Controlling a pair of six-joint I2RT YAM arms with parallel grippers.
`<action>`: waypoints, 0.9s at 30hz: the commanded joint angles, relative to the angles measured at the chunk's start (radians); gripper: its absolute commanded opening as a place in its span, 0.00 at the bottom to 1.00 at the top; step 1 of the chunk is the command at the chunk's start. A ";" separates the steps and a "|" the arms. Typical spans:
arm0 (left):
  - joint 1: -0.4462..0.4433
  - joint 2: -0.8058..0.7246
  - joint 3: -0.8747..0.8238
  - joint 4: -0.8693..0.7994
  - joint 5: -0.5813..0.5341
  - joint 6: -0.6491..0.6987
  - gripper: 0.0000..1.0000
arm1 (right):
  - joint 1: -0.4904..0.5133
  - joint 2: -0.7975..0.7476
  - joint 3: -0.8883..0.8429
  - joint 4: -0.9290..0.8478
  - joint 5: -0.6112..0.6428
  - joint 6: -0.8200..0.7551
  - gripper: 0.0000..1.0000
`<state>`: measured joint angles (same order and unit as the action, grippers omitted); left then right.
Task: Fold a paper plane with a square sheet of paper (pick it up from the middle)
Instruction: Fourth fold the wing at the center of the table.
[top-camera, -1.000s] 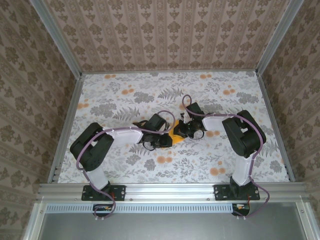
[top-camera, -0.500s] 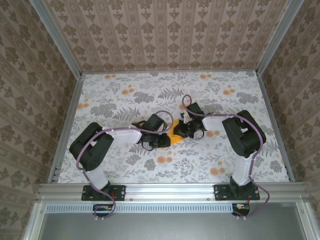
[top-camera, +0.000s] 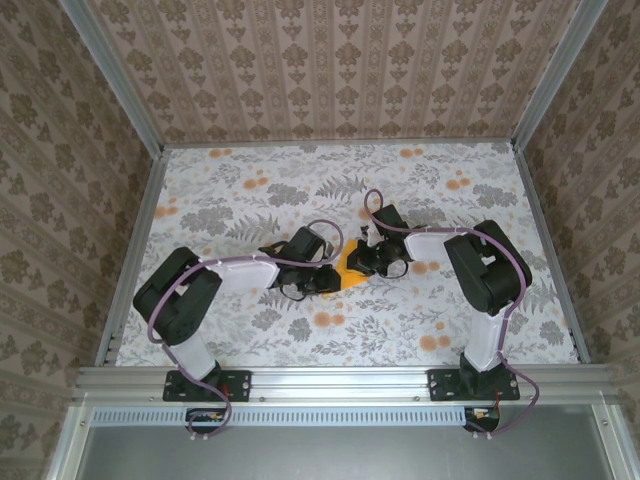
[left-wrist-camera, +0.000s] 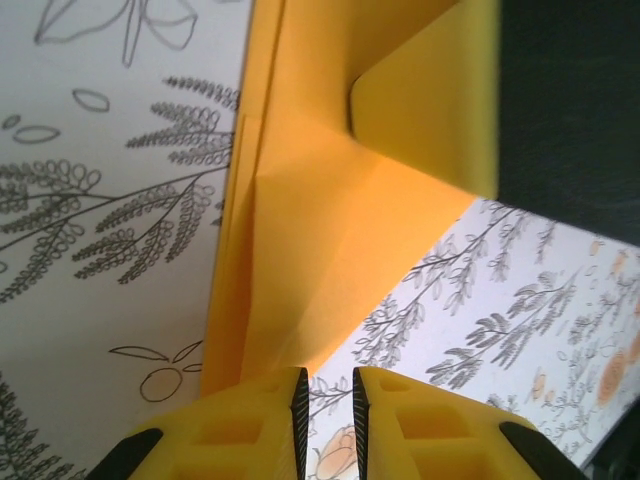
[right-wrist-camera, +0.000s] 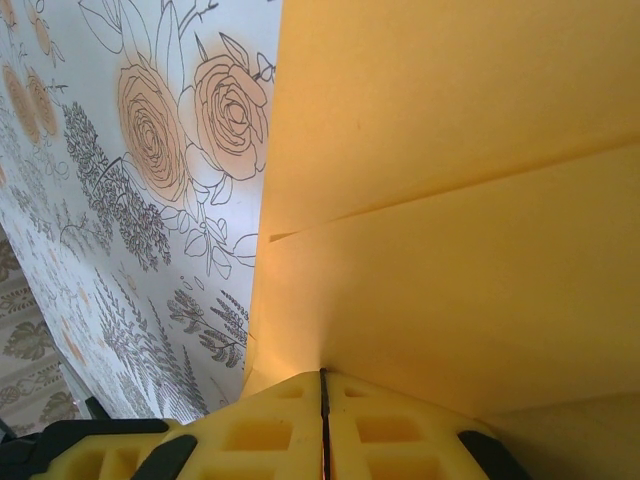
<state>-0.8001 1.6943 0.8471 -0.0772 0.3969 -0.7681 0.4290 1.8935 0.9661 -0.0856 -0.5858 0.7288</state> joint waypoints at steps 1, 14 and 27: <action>0.011 -0.023 0.024 0.016 0.022 -0.013 0.21 | -0.013 0.071 -0.023 -0.100 0.135 -0.018 0.10; 0.013 0.062 0.034 -0.007 -0.008 -0.022 0.19 | -0.013 0.070 -0.027 -0.100 0.133 -0.016 0.10; 0.020 0.054 -0.032 -0.006 -0.013 -0.044 0.18 | -0.016 0.074 -0.028 -0.105 0.136 -0.017 0.10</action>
<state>-0.7891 1.7405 0.8490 -0.0463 0.3954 -0.7918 0.4290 1.8935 0.9661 -0.0860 -0.5858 0.7288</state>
